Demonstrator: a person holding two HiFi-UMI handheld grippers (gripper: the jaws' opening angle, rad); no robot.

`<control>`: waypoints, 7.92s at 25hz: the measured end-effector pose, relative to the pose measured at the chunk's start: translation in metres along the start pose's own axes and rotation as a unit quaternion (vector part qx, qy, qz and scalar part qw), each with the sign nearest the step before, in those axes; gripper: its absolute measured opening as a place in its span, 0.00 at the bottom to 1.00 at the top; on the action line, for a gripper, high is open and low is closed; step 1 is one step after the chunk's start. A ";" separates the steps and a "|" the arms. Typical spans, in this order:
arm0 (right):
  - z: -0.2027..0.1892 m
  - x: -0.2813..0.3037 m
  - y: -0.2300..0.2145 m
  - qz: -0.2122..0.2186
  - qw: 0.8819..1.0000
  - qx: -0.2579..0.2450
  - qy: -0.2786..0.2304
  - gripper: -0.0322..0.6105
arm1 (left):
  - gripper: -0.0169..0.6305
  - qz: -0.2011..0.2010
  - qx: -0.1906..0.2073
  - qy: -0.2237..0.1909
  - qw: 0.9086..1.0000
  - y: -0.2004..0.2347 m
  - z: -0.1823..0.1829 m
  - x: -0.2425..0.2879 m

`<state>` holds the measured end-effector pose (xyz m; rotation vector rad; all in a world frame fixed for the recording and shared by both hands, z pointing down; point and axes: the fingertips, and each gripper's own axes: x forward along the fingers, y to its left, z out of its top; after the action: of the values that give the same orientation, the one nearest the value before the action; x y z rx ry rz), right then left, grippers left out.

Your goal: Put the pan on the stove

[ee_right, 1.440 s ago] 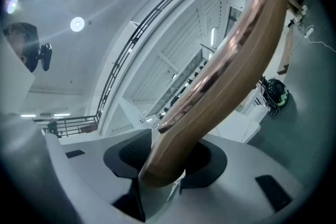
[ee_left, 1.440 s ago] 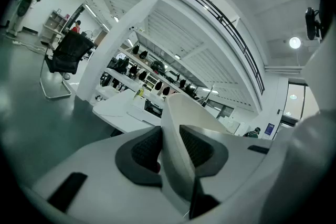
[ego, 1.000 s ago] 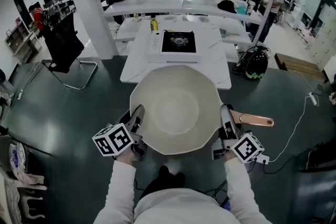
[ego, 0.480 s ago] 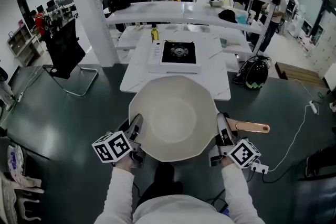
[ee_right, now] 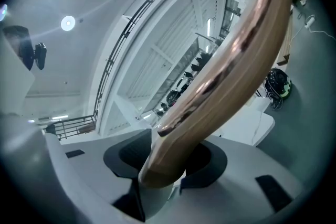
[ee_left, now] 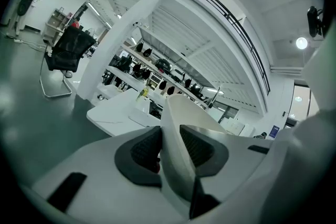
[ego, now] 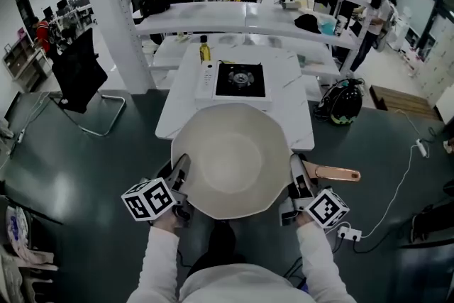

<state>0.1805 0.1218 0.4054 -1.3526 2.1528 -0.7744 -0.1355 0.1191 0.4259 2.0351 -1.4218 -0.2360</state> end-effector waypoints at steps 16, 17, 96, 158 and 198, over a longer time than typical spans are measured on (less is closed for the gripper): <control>0.007 0.165 -0.041 -0.027 0.999 0.019 -0.009 0.33 | 0.20 -0.012 -0.002 0.015 1.000 0.069 0.082 0.148; 0.007 0.173 -0.044 -0.030 0.999 0.018 -0.010 0.33 | 0.20 -0.014 -0.002 0.016 1.000 0.073 0.087 0.155; 0.054 0.487 -0.219 -0.022 0.993 0.109 0.046 0.33 | 0.21 0.040 0.012 0.042 0.998 0.139 0.190 0.476; 0.029 0.420 -0.213 -0.050 0.993 0.066 0.086 0.38 | 0.27 0.057 0.024 -0.016 0.998 0.137 0.187 0.424; -0.001 0.331 -0.072 -0.059 0.958 -0.252 0.120 0.09 | 0.05 0.003 0.182 0.002 0.983 0.076 0.134 0.327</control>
<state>0.0949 -0.2056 0.4230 -1.7227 2.6013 -0.4602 -0.1289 -0.2423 0.4332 2.3174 -1.5582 0.0356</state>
